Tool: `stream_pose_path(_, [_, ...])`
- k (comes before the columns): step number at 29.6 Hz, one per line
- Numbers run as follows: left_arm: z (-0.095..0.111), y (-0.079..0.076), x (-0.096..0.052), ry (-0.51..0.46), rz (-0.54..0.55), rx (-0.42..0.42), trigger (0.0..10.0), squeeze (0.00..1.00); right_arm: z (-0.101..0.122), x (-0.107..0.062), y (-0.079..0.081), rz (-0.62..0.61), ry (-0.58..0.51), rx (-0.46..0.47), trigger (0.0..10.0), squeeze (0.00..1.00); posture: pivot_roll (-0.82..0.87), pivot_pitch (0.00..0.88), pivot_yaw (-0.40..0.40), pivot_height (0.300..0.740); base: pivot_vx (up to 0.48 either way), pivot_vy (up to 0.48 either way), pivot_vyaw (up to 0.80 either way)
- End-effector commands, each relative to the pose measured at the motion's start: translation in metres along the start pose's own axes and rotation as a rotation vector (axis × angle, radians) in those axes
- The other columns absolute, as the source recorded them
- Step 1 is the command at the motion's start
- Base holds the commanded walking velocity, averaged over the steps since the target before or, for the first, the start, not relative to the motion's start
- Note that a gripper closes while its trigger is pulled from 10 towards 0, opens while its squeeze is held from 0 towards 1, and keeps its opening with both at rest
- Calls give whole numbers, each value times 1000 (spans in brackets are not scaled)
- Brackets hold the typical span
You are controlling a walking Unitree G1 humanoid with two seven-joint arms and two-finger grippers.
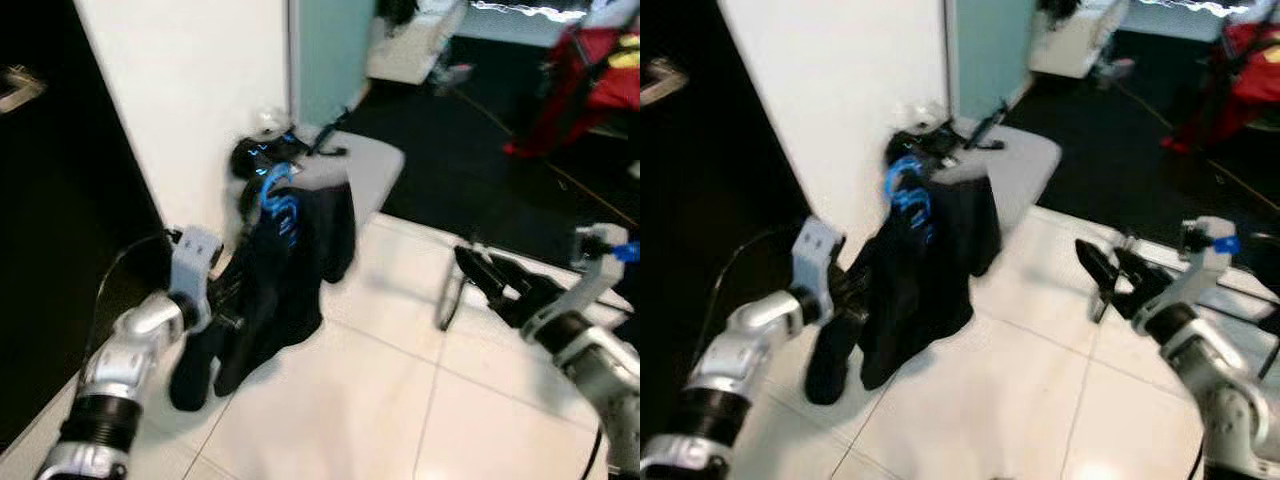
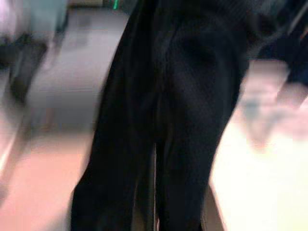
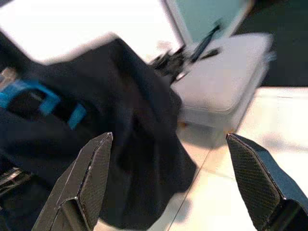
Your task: Hang hanger
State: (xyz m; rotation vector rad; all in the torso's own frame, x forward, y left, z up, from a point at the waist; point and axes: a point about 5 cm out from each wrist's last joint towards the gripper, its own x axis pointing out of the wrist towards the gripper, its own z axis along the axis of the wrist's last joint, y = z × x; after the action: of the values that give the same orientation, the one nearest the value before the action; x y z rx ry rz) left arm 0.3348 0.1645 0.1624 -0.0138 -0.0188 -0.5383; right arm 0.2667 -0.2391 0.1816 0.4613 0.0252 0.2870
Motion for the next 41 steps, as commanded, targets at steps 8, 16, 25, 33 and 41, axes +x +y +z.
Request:
stream_pose_path(8, [65, -16, 2, -334, -68, -49, 10000, 0, -77, -8, 36, -26, 134, 135, 10000, 0, -28, 105, -6, 740, 0, 0, -781])
stream_pose_path(16, [42, -19, -2, -184, -40, 15, 10000, 0, -87, -10, 44, -61, 153, 134, 10000, 0, -36, 106, -2, 740, 0, 0, -781])
stream_pose_path(25, [-9, -51, -20, 13, -78, 21, 10000, 0, -91, -8, 47, -74, 155, 99, 10000, 0, -33, 112, -10, 740, 0, 0, -781])
stream_pose_path(33, [-33, -64, -41, 141, 11, 196, 10000, 0, -91, -8, 46, -75, 155, 82, 10000, 0, -26, 110, -12, 740, 0, 0, -116])
stream_pose_path(41, [-45, -86, -48, 180, 73, 198, 10000, 0, -92, -8, 45, -86, 148, 73, 10000, 0, -32, 94, -5, 740, 260, 0, 0])
